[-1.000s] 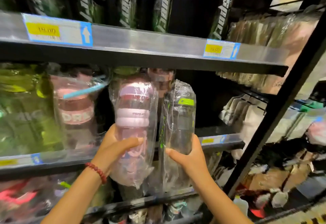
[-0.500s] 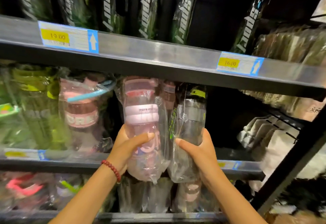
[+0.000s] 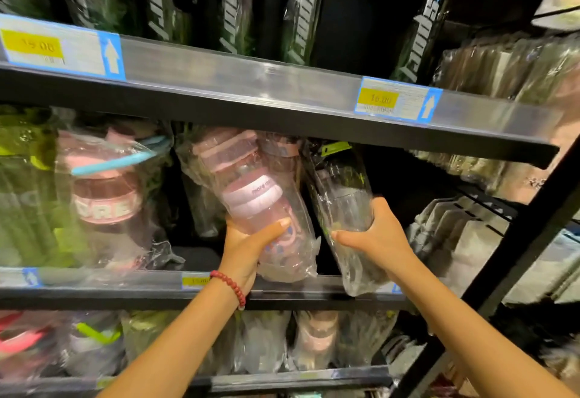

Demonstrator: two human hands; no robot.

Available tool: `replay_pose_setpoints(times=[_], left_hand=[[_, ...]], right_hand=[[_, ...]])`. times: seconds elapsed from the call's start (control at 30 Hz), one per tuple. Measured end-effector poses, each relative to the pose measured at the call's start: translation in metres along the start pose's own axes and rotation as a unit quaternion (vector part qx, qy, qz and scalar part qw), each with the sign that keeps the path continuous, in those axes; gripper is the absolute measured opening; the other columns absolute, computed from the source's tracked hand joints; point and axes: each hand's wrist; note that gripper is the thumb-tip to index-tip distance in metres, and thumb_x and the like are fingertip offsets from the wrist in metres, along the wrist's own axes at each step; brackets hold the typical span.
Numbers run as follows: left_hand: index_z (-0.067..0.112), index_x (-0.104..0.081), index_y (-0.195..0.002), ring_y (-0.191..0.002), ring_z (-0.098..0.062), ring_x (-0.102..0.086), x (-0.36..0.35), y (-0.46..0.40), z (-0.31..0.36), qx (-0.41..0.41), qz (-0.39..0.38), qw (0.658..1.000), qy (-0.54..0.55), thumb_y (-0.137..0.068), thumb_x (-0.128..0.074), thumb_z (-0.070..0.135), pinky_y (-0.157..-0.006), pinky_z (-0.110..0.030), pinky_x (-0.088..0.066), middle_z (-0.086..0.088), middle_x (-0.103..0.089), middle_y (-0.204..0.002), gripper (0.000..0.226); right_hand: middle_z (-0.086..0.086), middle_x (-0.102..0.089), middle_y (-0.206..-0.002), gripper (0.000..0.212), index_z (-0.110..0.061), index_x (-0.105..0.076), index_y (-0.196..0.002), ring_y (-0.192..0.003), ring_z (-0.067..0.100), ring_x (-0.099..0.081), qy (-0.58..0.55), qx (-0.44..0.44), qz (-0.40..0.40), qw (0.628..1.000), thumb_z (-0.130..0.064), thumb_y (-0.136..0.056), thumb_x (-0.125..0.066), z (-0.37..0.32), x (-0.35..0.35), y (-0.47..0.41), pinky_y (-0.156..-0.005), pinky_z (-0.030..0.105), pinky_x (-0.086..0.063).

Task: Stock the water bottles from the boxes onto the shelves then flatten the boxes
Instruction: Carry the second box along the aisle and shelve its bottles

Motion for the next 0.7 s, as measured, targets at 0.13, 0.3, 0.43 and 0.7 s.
replay_pose_setpoints(times=[0.13, 0.3, 0.43, 0.7], left_hand=[[0.020, -0.063, -0.106, -0.097, -0.018, -0.067, -0.004, -0.007, -0.008, -0.005, 0.006, 1.000, -0.028, -0.044, -0.085, 0.016, -0.081, -0.030, -0.055, -0.004, -0.071, -0.103, 0.065], [0.010, -0.064, -0.105, -0.090, -0.012, -0.067, 0.004, -0.013, -0.014, -0.020, 0.047, 0.992, -0.116, -0.042, -0.089, 0.007, -0.086, -0.033, -0.055, -0.001, -0.070, -0.099, 0.068], [0.002, -0.056, -0.120, -0.103, -0.016, -0.065, 0.021, -0.014, -0.005, -0.054, 0.049, 0.979, -0.192, -0.031, -0.089, 0.028, -0.090, -0.033, -0.053, -0.008, -0.067, -0.113, 0.098], [0.021, -0.036, -0.120, -0.100, 0.003, -0.055, 0.061, -0.015, 0.023, -0.089, 0.048, 0.940, -0.326, -0.033, -0.087, 0.027, -0.080, -0.008, -0.043, 0.011, -0.054, -0.113, 0.102]], right_hand=[[-0.003, -0.052, -0.085, 0.051, -0.023, -0.038, -0.082, -0.075, 0.014, -0.053, 0.061, 0.015, 0.047, 0.997, -0.027, -0.063, -0.085, 0.010, -0.001, -0.011, -0.060, 0.029, -0.042], [0.002, -0.051, -0.089, 0.057, -0.010, -0.042, -0.098, -0.085, 0.021, -0.054, 0.044, 0.025, 0.082, 0.995, -0.030, -0.065, -0.084, 0.027, -0.019, -0.021, -0.070, 0.035, -0.046], [-0.015, -0.044, -0.083, 0.061, -0.011, -0.040, -0.104, -0.075, 0.003, -0.049, -0.005, 0.027, 0.102, 0.994, -0.025, -0.066, -0.084, 0.028, -0.037, -0.023, -0.062, 0.011, -0.040], [-0.012, -0.048, -0.085, 0.053, -0.016, -0.041, -0.094, -0.077, 0.000, -0.053, -0.115, 0.024, 0.077, 0.990, -0.015, -0.066, -0.085, 0.028, -0.075, -0.023, -0.064, 0.009, -0.043]])
Point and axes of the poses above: each hand's wrist, its own y-axis away from the middle knuckle, its own x-axis out of the back of the hand, z = x × y
